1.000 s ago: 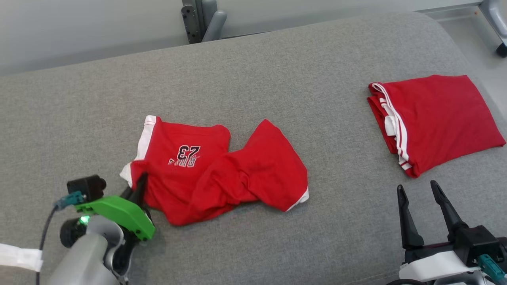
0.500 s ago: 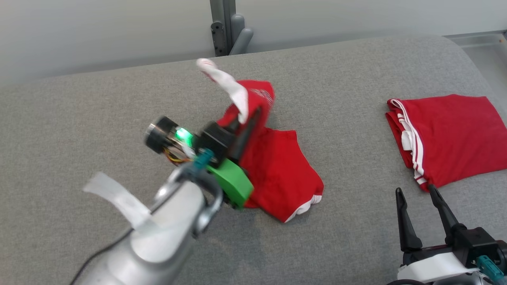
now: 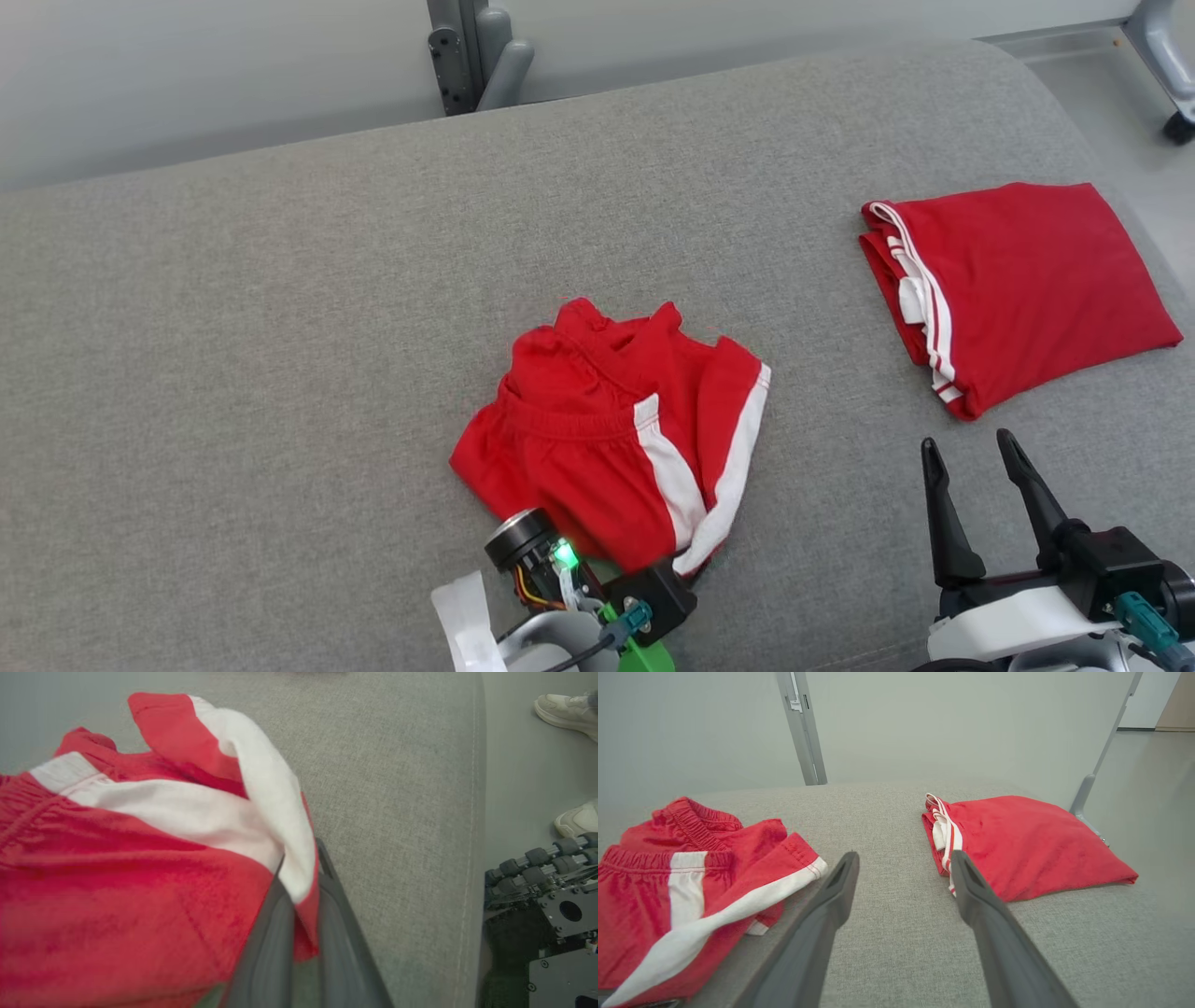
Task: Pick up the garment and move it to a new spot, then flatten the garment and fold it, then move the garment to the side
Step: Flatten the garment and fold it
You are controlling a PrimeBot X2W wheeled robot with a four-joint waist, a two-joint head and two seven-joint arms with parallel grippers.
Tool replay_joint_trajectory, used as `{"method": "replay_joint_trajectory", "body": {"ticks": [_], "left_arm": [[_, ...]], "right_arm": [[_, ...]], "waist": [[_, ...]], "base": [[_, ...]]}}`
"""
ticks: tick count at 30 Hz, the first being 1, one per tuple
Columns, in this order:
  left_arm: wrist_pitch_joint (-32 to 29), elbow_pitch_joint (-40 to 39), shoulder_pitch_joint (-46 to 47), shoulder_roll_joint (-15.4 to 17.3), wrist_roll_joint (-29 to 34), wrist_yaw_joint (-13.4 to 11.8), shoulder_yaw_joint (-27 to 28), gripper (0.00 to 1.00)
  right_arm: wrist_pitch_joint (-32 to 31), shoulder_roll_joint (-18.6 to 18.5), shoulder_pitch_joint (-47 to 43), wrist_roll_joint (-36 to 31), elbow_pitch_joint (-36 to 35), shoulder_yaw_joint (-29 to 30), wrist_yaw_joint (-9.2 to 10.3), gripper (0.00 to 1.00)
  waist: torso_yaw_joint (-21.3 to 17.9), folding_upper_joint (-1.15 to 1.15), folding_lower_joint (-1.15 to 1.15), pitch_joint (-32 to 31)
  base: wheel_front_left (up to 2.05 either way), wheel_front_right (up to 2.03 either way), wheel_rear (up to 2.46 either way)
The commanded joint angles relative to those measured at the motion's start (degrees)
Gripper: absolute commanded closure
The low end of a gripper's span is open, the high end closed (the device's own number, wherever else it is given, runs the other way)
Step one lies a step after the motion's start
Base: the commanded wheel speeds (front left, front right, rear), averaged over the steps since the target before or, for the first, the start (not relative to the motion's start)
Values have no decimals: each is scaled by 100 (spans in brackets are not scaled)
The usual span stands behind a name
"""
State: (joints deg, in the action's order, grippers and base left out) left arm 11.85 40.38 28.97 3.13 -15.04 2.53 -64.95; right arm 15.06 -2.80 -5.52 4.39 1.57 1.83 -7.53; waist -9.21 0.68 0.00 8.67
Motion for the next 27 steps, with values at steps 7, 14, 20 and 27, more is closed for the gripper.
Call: {"method": "replay_joint_trajectory", "body": {"ticks": [7,14,20,27], "left_arm": [[225,57,73,-22,-442,107,133,0],[-864,-1408,23,345,-1666,480,143,0],[-1480,-2362,476,1088,-1924,-177,894,0],[-1848,-1901,791,1073,-1910,-98,838,0]], "right_arm": [[16,-17,62,68,46,65,8,0],[16,-17,-65,91,57,155,8,0],[16,-17,-54,172,90,126,8,0],[16,-18,93,270,149,5,8,0]], "waist": [[-118,-68,0,128],[-96,-68,0,6],[-53,-68,0,-20],[-139,-68,0,80]], "base": [[0,0,0],[0,0,0],[0,0,0],[0,0,0]]}}
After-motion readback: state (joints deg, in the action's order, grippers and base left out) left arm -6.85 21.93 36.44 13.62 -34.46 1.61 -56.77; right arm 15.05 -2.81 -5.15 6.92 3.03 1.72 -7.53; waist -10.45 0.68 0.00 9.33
